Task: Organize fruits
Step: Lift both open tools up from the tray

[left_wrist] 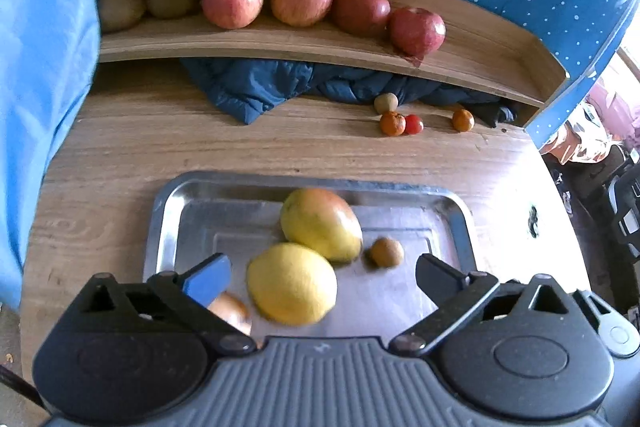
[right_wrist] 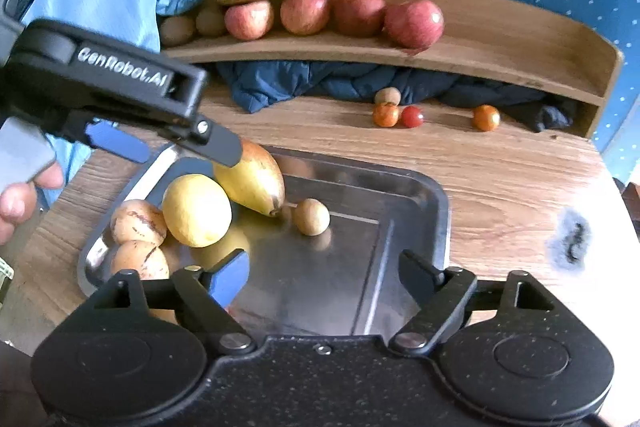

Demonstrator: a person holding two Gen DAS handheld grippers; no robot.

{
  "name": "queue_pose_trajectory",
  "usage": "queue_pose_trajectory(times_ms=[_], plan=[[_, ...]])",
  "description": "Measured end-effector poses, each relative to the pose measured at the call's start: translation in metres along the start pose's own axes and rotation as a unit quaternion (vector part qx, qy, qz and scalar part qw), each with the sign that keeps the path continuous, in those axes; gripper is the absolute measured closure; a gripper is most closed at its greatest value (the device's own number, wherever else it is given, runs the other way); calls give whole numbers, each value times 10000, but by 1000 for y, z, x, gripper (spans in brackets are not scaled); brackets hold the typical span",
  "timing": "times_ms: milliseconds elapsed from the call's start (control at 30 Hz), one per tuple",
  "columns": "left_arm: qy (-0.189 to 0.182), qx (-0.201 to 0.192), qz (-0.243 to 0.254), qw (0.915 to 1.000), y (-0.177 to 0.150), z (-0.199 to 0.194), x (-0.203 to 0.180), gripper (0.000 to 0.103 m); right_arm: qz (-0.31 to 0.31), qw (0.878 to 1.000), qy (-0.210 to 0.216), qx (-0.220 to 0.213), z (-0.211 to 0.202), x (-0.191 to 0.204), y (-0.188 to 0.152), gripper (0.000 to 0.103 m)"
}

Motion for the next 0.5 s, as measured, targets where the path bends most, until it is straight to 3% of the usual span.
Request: queue_pose_trajectory(times_ms=[67, 500], plan=[[45, -50, -73, 10000, -11, -8, 0, 1, -22, 10000, 17, -67, -10, -1, -4, 10], [413, -25, -645, 9971, -101, -46, 17, 1, -378, 9989, 219, -170, -56, 18, -46, 2]])
Point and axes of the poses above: each gripper's, at about its wrist camera, not at the fingertips, and z roughly the way its jaws point, x to its left, y to its top, the point moved 3 cm from there along z, roughly the way its jaws point, and after that the axes turned 1 degree about -z, right-handed, at the moved point
